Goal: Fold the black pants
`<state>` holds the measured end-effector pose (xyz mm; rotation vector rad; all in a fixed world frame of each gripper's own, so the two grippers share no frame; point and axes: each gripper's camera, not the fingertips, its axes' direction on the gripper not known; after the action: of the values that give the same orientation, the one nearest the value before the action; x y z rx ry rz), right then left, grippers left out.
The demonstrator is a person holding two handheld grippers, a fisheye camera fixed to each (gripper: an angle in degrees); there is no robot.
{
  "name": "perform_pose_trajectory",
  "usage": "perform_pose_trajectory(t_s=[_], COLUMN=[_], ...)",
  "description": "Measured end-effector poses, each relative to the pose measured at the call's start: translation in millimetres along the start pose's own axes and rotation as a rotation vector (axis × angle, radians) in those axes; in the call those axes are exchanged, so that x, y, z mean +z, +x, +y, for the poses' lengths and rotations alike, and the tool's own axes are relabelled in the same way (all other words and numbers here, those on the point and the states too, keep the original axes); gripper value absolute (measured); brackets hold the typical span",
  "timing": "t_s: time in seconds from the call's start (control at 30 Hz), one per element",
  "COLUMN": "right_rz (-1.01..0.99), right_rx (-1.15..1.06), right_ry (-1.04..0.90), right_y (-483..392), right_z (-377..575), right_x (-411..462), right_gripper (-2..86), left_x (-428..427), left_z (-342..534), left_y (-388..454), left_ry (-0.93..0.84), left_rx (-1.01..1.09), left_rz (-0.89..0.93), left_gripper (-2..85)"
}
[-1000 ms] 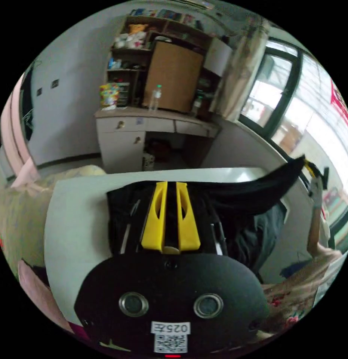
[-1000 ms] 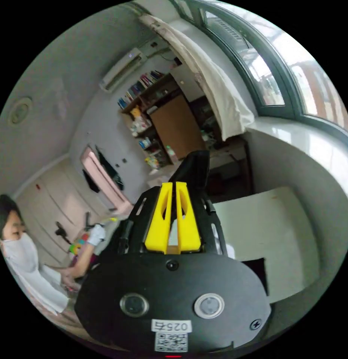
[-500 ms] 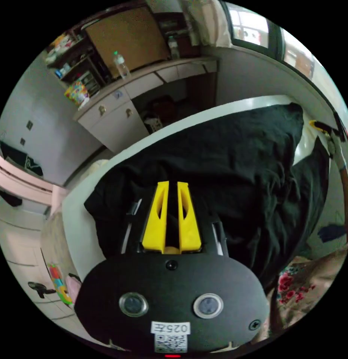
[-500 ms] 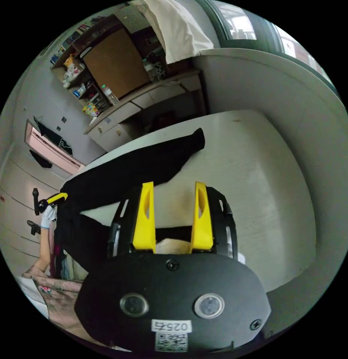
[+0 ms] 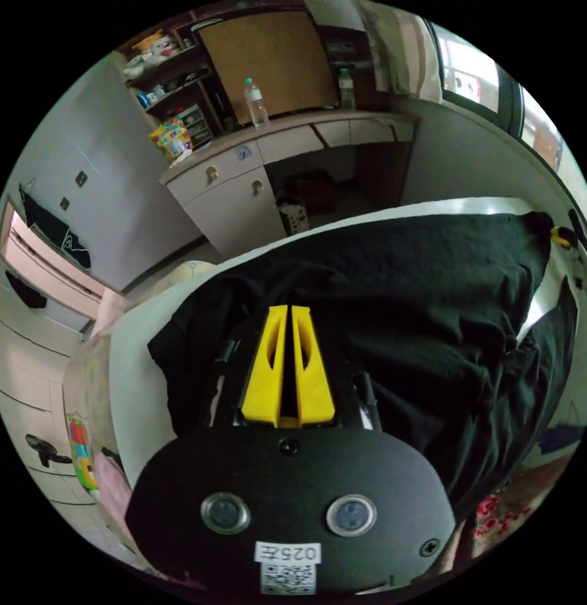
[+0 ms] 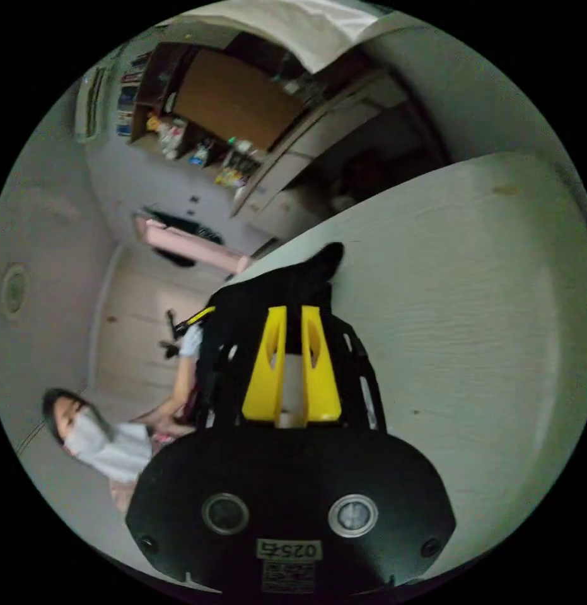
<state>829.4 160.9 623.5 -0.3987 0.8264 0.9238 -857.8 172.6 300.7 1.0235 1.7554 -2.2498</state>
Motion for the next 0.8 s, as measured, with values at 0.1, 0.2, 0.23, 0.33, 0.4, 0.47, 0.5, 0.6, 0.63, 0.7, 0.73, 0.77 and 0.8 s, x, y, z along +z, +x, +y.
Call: perform_pose_trajectory(t_s=[0.1, 0.2, 0.23, 0.33, 0.4, 0.47, 0.5, 0.6, 0.63, 0.7, 0.73, 0.77, 0.8], right_rz=[-0.271, -0.446, -0.381, 0.091, 0.352, 0.459, 0.501, 0.525, 0.469, 0.422, 0.399, 0.389, 0.354], right_rx=[-0.104, -0.234, -0.212, -0.133, -0.07, 0.004, 0.035, 0.076, 0.042, -0.009, -0.045, -0.063, -0.11], right_ry=[0.031, 0.112, 0.167, 0.238, 0.212, 0.236, 0.26, 0.344, 0.356, 0.355, 0.313, 0.294, 0.267], right_y=[-31, -83, -96, -104, -86, -56, -37, -9, -6, -9, -13, -16, -25], right_z=[24, 61, 73, 80, 73, 71, 71, 81, 87, 97, 103, 107, 118], right_x=[-20, -55, -71, -94, -88, -80, -74, -60, -51, -33, -17, -10, 4], right_gripper=[1.1, 0.3, 0.1, -0.3, -0.5, -0.6, -0.5, 0.1, 0.9, 3.0, 4.7, 5.5, 6.7], left_x=[2, 6, 8, 12, 12, 13, 14, 21, 24, 28, 29, 28, 22], left_z=[1, 2, 3, 6, 7, 6, 4, 3, 5, 9, 14, 17, 26], left_y=[-26, -51, -61, -77, -82, -87, -94, -119, -130, -144, -151, -154, -159], left_ry=[0.006, 0.014, 0.016, 0.038, 0.046, 0.04, 0.035, 0.012, 0.009, 0.015, 0.02, 0.024, 0.046], left_rx=[-0.057, -0.109, -0.127, -0.135, -0.134, -0.142, -0.151, -0.22, -0.252, -0.293, -0.32, -0.336, -0.349], left_rz=[0.101, 0.198, 0.233, 0.277, 0.274, 0.279, 0.294, 0.392, 0.439, 0.511, 0.547, 0.566, 0.605], left_gripper=[-1.6, -1.6, -1.6, -1.6, -1.6, -1.6, -1.6, -1.5, -1.4, -1.2, -1.1, -1.0, -0.6])
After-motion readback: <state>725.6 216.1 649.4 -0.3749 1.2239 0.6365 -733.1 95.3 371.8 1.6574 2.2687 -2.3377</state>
